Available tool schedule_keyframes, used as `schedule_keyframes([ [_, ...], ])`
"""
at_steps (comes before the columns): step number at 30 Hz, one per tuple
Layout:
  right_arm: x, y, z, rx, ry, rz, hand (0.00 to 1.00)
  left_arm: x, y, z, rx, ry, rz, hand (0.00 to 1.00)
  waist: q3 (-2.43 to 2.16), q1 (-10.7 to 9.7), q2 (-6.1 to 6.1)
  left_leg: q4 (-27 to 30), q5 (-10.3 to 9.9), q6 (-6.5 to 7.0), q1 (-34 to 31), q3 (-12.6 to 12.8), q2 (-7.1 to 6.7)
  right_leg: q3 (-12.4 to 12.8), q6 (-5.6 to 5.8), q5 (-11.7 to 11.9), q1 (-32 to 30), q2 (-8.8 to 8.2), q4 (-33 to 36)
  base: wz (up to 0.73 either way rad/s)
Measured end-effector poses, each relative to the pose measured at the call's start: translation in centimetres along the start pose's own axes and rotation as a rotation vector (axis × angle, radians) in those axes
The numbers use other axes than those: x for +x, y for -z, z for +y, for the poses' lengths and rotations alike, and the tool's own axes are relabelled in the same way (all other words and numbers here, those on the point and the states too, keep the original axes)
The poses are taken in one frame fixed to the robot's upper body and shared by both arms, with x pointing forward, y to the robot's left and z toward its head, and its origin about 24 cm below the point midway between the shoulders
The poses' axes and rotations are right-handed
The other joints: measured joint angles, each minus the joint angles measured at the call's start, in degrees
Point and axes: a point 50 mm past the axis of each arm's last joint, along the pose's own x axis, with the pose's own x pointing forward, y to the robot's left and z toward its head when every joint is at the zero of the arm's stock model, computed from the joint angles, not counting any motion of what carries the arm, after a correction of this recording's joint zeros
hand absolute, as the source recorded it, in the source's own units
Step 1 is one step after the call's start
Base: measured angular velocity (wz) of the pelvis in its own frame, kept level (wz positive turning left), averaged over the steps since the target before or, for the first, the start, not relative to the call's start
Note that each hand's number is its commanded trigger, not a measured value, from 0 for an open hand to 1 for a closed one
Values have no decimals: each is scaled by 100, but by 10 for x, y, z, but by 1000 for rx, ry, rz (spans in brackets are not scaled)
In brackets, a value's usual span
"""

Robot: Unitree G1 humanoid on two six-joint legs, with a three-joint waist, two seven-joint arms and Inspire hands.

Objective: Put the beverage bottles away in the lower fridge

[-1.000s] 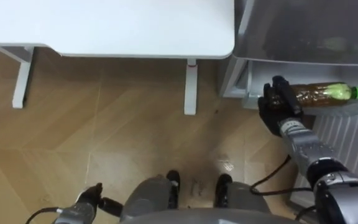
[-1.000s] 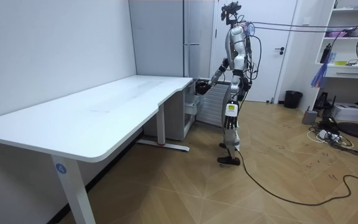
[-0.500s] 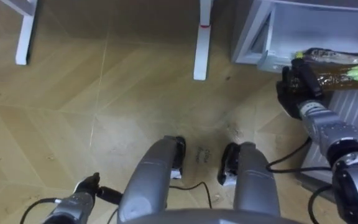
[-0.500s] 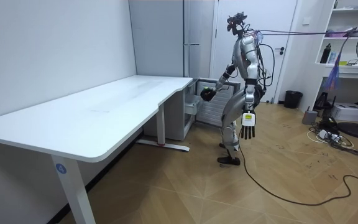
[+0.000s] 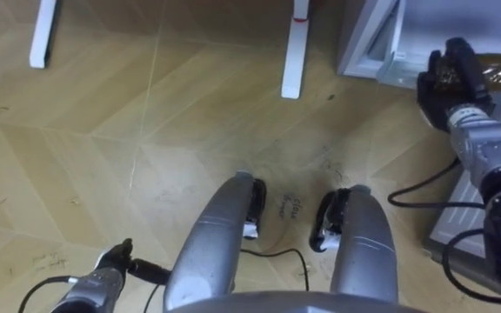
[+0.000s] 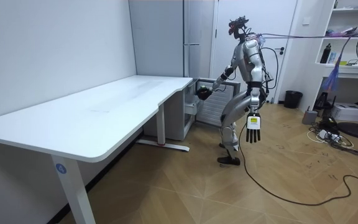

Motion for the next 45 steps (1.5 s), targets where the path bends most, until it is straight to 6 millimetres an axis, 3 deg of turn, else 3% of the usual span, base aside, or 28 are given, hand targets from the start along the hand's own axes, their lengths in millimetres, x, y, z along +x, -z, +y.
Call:
schedule_keyframes([
  [5, 2, -12, 17, -2, -43, -30, 100, -1, 3, 5, 4, -11, -7, 0, -1, 13, -10, 96, -37, 16, -66, -34, -14, -67, -36, -31, -19, -35, 60, 5],
  [14, 3, -17, 43, 20, -111, -48, 100, -1, 2, 11, -12, -60, -9, 0, -6, 9, -15, 97, -46, 54, -31, -21, -17, -56, -19, -41, 7, -29, 55, 0],
  [17, 4, -17, 41, 16, -75, -50, 100, -1, 4, 11, -13, -68, -3, 0, -7, 15, -12, 59, -50, 47, 59, -25, -16, -65, -17, -51, 100, -29, 30, 0],
  [18, 4, -17, 41, 13, -70, -50, 53, -1, 5, 11, -13, -68, -2, 0, -7, 15, -12, 47, -52, 43, 72, -25, -16, -66, -17, -52, 112, -30, 23, 0],
  [19, 4, -17, 41, 9, -61, -51, 0, -1, 5, 11, -13, -68, -1, 0, -7, 11, -12, 18, -61, 26, 92, -27, -15, -74, -15, -52, 131, -31, 0, 0],
  [28, 4, -18, 38, 10, -7, -57, 0, -3, 14, 10, -12, -64, 21, 0, -10, 15, -6, -125, -40, 50, 216, -44, -18, -106, -17, -50, 250, -28, -132, 0],
  [45, 3, -23, 41, -28, 7, -74, 0, -3, 11, 8, -12, -57, -1, 0, -12, 21, -1, -309, -33, 49, 317, -84, -26, -179, -4, -62, 382, -29, -322, 0],
])
